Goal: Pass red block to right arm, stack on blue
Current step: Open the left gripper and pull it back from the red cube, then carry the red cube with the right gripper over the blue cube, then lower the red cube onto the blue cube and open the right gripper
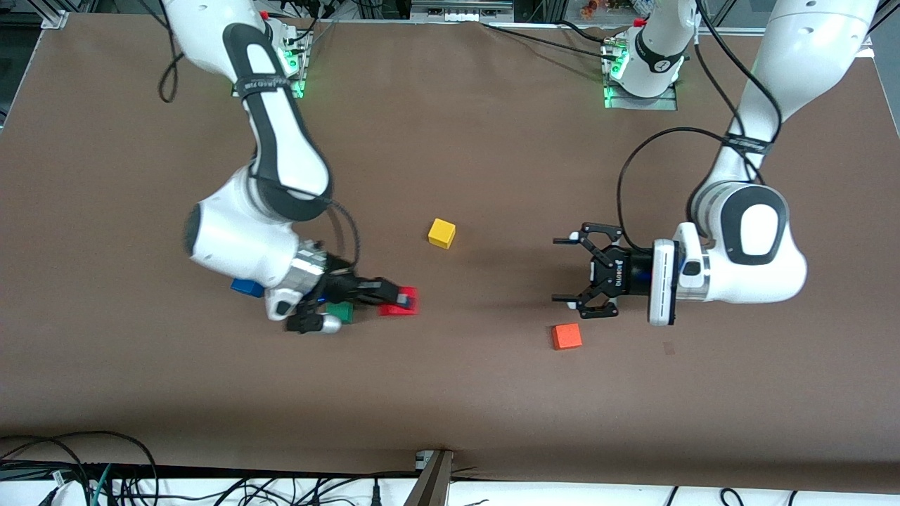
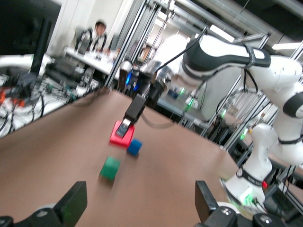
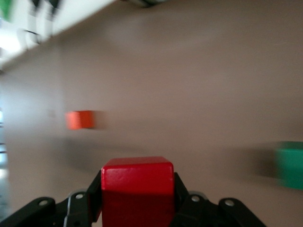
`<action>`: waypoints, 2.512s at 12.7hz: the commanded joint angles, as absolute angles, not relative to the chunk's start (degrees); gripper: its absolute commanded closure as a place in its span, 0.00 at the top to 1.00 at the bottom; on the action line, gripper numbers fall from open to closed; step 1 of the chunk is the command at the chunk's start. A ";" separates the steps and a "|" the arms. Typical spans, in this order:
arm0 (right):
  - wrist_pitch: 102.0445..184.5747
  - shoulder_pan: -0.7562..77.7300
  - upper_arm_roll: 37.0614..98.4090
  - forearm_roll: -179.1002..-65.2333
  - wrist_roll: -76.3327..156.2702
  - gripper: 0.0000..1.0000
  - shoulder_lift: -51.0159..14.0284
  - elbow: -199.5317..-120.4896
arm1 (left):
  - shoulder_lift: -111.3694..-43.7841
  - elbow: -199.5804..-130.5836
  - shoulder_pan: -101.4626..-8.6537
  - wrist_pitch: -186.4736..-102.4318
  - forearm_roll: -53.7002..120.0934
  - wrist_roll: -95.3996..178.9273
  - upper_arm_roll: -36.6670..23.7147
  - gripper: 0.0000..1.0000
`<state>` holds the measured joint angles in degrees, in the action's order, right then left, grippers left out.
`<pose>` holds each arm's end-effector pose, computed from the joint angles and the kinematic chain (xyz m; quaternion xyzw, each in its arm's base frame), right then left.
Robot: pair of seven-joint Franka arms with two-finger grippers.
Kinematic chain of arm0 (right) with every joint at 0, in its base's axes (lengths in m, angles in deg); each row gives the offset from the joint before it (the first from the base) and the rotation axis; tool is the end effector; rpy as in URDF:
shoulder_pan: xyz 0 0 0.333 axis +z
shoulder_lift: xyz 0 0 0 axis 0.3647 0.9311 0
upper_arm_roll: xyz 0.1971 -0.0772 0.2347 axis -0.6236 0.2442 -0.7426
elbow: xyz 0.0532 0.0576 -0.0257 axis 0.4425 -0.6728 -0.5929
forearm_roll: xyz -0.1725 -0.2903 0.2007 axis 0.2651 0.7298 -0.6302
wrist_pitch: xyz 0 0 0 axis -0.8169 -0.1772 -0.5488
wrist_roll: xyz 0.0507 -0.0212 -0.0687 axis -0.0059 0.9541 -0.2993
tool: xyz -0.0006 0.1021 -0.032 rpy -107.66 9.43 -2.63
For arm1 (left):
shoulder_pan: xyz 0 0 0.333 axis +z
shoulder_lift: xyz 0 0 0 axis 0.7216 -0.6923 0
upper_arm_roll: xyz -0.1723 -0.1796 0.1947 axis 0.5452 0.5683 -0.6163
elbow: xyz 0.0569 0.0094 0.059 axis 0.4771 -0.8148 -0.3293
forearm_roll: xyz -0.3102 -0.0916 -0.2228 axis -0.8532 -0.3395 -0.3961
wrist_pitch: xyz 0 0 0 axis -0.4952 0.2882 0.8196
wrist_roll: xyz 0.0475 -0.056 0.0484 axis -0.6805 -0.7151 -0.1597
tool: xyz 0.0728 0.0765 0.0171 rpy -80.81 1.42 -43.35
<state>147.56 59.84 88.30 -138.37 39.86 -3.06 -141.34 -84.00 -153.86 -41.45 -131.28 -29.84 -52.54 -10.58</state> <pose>0.6882 0.2675 0.3494 -0.9620 0.0132 -0.0267 0.2716 0.6778 -0.1618 0.3755 0.6698 -0.4229 0.2905 0.5368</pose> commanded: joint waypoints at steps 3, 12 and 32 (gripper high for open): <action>135.54 61.03 98.66 -116.64 33.75 0.00 -5.39 -145.96 | -78.77 -154.58 -36.00 -129.51 -10.51 -43.19 -11.18 1.00; 163.10 65.32 103.42 -103.95 33.49 0.00 -16.99 -174.35 | -63.40 -155.46 -31.33 -122.68 31.17 -5.45 -10.31 1.00; 180.36 68.06 101.49 -104.48 37.53 0.00 -12.87 -181.31 | -54.42 -151.85 -31.16 -113.51 50.01 32.07 -6.43 1.00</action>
